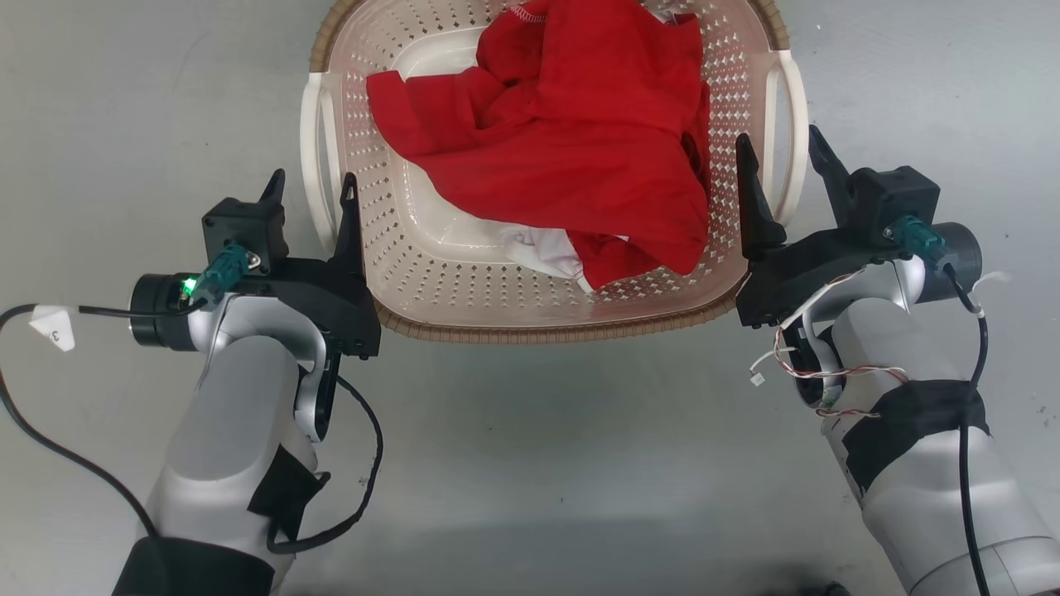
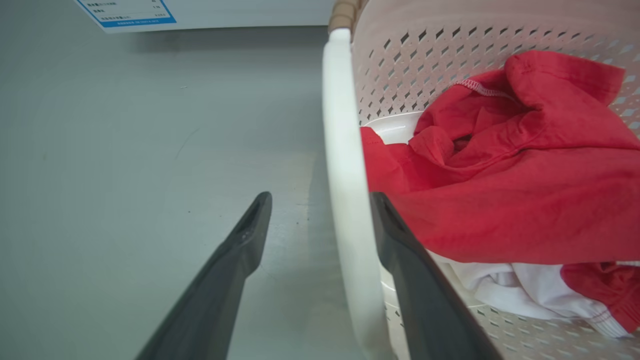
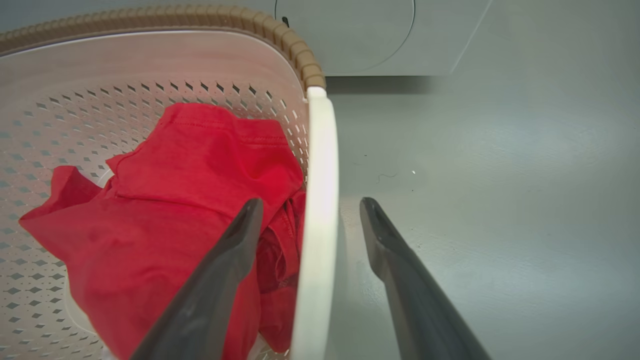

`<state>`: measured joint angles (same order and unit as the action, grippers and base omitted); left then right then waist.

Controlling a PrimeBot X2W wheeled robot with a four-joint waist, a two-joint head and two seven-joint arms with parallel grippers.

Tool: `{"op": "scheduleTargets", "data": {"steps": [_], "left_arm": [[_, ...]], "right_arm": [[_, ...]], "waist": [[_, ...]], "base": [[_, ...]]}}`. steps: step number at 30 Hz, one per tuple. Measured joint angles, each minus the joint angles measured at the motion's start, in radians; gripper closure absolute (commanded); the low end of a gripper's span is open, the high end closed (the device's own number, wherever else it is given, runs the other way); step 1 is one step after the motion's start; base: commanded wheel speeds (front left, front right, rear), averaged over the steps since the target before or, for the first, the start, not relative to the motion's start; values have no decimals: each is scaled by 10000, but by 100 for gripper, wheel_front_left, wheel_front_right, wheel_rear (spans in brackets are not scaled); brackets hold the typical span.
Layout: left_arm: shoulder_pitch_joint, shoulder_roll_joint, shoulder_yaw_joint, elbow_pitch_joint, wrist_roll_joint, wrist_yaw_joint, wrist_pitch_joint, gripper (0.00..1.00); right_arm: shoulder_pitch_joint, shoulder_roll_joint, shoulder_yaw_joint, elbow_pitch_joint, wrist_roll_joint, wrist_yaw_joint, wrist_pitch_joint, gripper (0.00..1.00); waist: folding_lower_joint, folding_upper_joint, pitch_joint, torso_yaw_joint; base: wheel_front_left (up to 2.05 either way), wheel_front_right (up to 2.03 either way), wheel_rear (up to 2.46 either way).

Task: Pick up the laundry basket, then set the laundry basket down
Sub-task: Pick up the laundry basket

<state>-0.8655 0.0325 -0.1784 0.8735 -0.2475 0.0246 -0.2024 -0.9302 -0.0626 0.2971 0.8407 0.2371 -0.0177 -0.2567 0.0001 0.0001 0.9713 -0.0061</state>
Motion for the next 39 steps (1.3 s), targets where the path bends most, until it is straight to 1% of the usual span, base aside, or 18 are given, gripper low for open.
{"op": "scheduleTargets", "data": {"steps": [9, 11, 12, 13, 14, 16, 17, 18, 19, 20, 24, 31, 39], "left_arm": [[-512, -23, -92, 639, -176, -161, 92, 0], [-610, -56, -125, 742, -280, -171, 119, 13], [-679, -82, -151, 813, -364, -171, 130, 21], [-736, -90, -190, 865, -435, -173, 132, 29], [-781, -90, -230, 903, -500, -173, 136, 41], [-877, -90, -318, 989, -610, -174, 159, 56], [-926, -88, -364, 1035, -663, -178, 167, 64], [-967, -86, -426, 1078, -719, -255, 224, 76], [-992, -104, -504, 1110, -775, -255, 247, 97], [-1002, -128, -560, 1149, -840, -251, 247, 100], [-1094, -140, -815, 1260, -1206, -249, 249, 100], [-1109, -134, -1120, 1569, -1490, -244, 247, 100], [-1104, -163, -1310, 1958, -1772, -234, 203, 100]], "right_arm": [[-563, -10, 314, 727, 293, -10, 0, 0], [-675, -10, 387, 849, 387, -15, 0, 0], [-730, -12, 433, 918, 424, -52, 0, 0], [-777, -13, 487, 995, 479, -69, 0, 6], [-828, -13, 566, 1057, 546, -88, 0, 20], [-899, -15, 708, 1158, 679, -94, 2, 52], [-930, -15, 763, 1223, 731, -104, 4, 61], [-958, -6, 832, 1269, 765, -119, 2, 70], [-1004, 38, 890, 1313, 823, -178, 4, 82], [-1061, 61, 928, 1363, 899, -251, 13, 100], [-1190, 46, 1104, 1524, 1127, -326, 71, 100], [-1197, 29, 1476, 1848, 1609, -433, 84, 100], [-1016, 44, 1822, 2088, 2134, -483, 84, 100]], "waist": [[0, 0, 137, 105], [0, 0, 168, 141], [0, -1, 182, 161], [0, 0, 195, 179], [0, 0, 207, 195], [0, 0, 225, 222], [0, 0, 230, 232], [0, 0, 234, 239], [0, 0, 234, 245], [0, -1, 233, 248], [0, -1, 206, 256], [0, 0, -37, 253], [0, 0, -483, 225]], "base": [[0, 0, 0], [0, 0, 0], [0, 0, 0], [0, 0, 0], [0, 0, 0], [0, 0, 0], [0, 0, 0], [0, 0, 0], [0, 0, 0], [0, 0, 0], [0, 0, 0], [0, 0, 0], [0, 0, 0]]}}
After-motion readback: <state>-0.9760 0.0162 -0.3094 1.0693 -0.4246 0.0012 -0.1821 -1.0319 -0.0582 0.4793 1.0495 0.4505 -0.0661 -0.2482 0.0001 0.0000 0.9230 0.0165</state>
